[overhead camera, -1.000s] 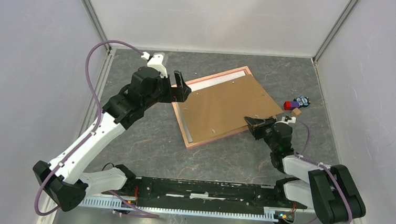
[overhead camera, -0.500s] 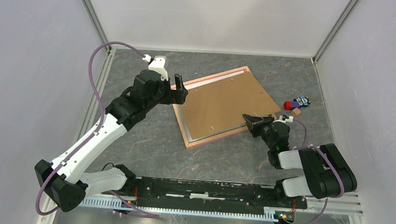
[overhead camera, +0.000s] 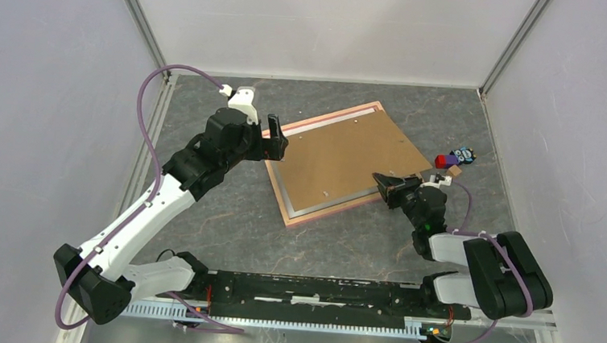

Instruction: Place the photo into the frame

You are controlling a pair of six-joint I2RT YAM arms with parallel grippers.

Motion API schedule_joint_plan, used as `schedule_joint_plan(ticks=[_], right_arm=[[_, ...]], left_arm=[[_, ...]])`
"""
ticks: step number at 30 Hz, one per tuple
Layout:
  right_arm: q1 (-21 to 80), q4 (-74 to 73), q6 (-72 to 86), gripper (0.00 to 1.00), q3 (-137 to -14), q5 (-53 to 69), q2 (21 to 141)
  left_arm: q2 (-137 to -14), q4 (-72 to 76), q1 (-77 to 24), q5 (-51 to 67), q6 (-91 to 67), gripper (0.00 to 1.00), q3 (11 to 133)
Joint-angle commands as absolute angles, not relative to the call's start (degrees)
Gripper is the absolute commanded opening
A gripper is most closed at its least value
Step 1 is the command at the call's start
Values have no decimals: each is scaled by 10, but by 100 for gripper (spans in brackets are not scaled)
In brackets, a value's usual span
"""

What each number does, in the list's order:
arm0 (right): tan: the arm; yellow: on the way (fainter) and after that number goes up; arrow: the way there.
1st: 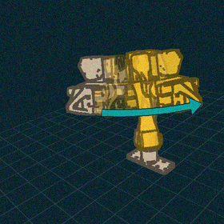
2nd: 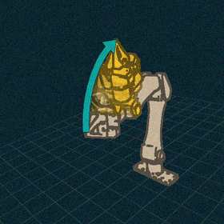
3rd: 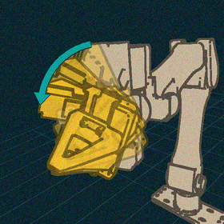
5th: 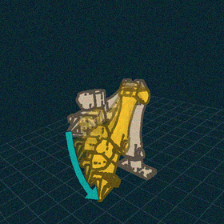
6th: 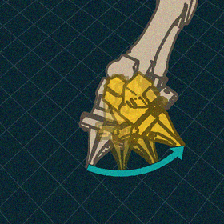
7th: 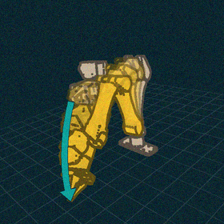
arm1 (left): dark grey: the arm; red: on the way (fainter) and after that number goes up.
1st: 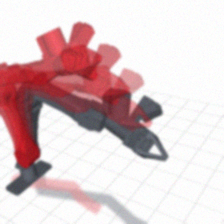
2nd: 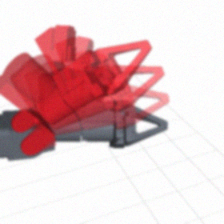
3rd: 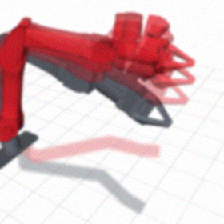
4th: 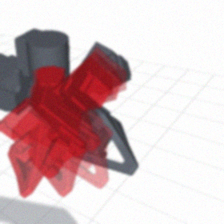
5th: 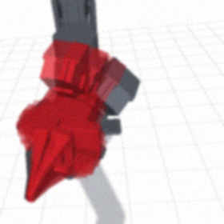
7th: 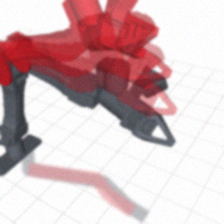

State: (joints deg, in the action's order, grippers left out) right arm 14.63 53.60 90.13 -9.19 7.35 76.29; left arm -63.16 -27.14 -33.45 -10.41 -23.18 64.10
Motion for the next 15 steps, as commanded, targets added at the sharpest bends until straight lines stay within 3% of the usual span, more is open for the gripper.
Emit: schedule_joint_plan(ticks=[1, 15], right_arm=[[155, 553, 896, 0, -128, 64, 740], [194, 577, 902, 0, -141, 28, 827]], left_arm=[[-623, -248, -331, -106, -207, 100, 639], [-624, -247, -331, -102, -208, 100, 639]])
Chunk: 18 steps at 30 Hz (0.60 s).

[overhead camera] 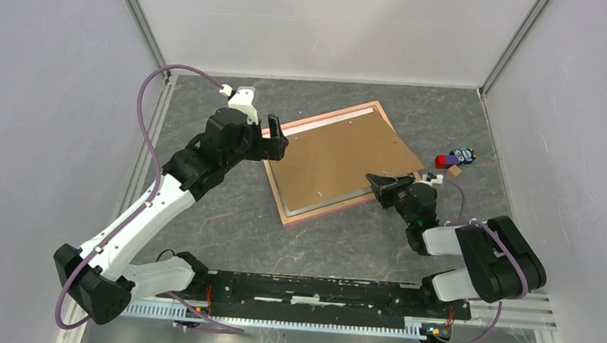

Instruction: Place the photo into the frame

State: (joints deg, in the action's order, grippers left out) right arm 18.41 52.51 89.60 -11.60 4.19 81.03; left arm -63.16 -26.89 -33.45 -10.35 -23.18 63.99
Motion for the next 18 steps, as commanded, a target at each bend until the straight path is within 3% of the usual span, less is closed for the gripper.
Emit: schedule_joint_plan(ticks=[1, 18], right_arm=[[194, 577, 900, 0, -141, 24, 831], [225, 627, 897, 4, -163, -54, 892]], left_arm=[[-624, -247, -330, -101, -208, 100, 639], [-620, -246, -330, -89, -213, 100, 638]])
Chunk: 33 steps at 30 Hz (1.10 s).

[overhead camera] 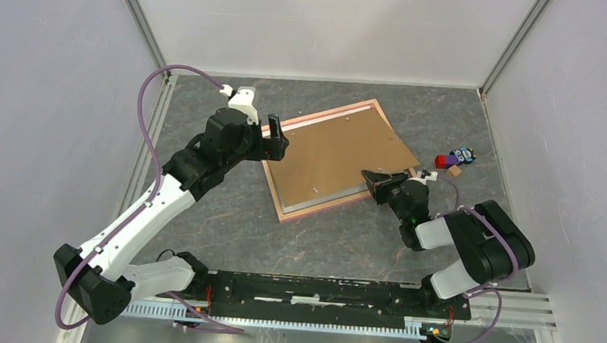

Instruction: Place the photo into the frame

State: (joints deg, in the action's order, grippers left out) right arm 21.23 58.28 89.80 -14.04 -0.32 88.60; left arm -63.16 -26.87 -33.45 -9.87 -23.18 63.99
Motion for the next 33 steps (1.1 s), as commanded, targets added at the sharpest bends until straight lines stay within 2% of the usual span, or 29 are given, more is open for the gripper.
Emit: schedule_joint_plan(ticks=[1, 4, 12, 14, 22, 26, 29, 31, 33], right_arm=[[229, 644, 903, 0, -157, -61, 892], [235, 689, 922, 0, -139, -90, 894], [266, 672, 916, 0, -168, -135, 930], [271, 673, 916, 3, -172, -137, 941], [276, 651, 891, 24, -183, -139, 948], [276, 593, 865, 44, -192, -130, 929], [276, 564, 845, 64, -199, -122, 919], [276, 557, 835, 72, -199, -119, 913], [276, 547, 826, 75, -197, -117, 905]], left_arm=[[-620, -247, -331, -89, -214, 100, 638], [-621, -245, -330, -87, -215, 100, 637], [-633, -241, -325, -73, -223, 100, 635], [-635, -242, -324, -74, -224, 100, 635], [-634, -241, -322, -73, -224, 100, 634], [-631, -241, -322, -75, -223, 100, 634], [-630, -241, -322, -74, -223, 100, 633], [-631, -241, -322, -73, -223, 100, 633], [-630, -242, -322, -73, -223, 100, 633]])
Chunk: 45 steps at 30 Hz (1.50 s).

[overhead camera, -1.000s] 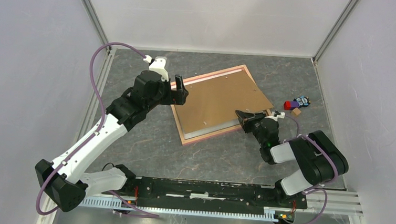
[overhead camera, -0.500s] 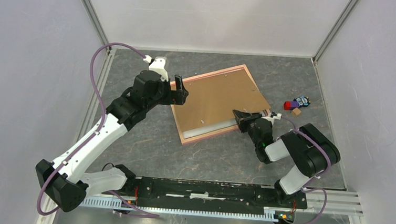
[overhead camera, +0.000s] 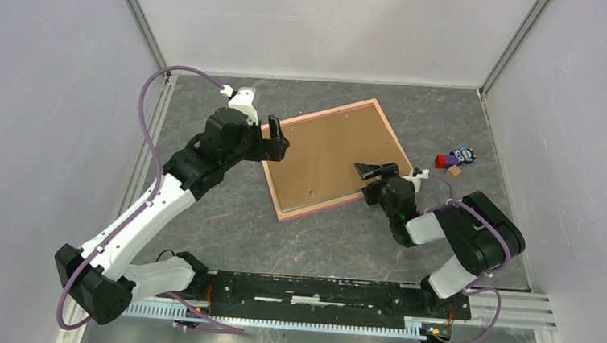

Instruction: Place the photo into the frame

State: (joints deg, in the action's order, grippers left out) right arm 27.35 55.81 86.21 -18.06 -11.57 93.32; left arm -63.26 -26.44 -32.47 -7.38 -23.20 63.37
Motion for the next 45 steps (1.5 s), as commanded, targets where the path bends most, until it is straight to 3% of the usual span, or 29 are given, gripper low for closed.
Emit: schedule_joint_plan(ticks=[1, 8, 18, 45], right_arm=[[276, 535, 822, 78, -197, -116, 899], [277, 432, 780, 85, -218, -104, 861], [282, 338, 785, 87, -242, -60, 855], [322, 352, 802, 86, -181, -71, 799]], left_arm=[[-629, -241, -322, -73, -223, 100, 633], [-628, -242, -322, -70, -224, 100, 633], [-634, -241, -322, -67, -226, 100, 632], [-642, -241, -322, -57, -229, 100, 633]])
